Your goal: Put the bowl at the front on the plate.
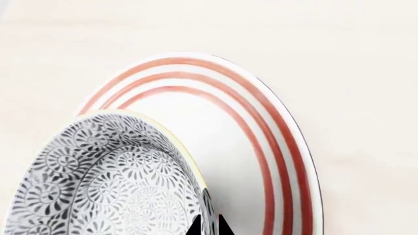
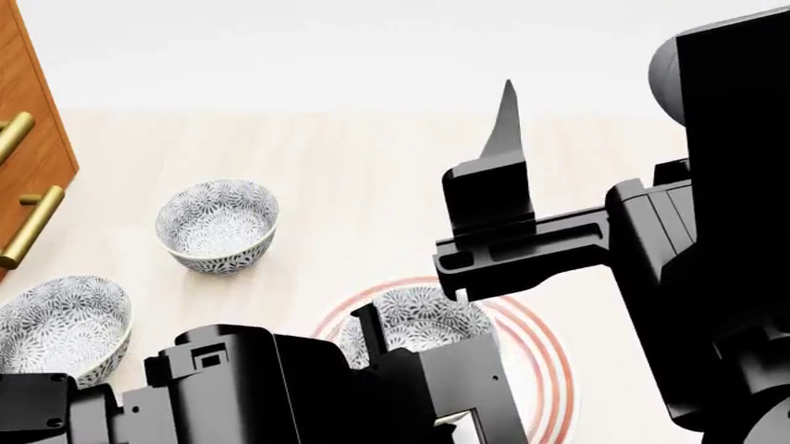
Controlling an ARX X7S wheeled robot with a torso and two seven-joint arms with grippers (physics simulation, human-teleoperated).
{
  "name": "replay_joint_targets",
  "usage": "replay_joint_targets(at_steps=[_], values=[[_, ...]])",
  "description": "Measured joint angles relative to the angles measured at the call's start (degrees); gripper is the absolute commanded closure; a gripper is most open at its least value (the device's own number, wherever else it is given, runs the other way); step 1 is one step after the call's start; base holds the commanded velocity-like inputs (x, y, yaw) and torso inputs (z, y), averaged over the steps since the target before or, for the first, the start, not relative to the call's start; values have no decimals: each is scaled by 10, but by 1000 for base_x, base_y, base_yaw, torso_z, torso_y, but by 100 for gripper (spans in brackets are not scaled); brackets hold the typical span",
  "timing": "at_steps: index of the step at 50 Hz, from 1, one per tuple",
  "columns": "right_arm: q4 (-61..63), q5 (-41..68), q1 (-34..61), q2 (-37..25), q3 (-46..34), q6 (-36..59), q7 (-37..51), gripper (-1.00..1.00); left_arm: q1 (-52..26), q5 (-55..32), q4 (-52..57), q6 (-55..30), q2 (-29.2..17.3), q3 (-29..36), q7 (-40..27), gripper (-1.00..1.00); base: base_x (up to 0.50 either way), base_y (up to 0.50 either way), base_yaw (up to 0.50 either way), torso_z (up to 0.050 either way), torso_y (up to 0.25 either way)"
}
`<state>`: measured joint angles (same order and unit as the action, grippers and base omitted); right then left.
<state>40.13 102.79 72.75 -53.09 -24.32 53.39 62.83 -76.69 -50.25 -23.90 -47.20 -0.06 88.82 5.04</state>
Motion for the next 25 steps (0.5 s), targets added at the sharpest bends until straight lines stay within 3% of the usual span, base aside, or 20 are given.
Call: replay_joint_targets(at_steps=[25], values=[[3,-6,-13,-7,1,-6,-5,-100,24,11,-9,11,0,0,-8,100,0,0,0,0,0]])
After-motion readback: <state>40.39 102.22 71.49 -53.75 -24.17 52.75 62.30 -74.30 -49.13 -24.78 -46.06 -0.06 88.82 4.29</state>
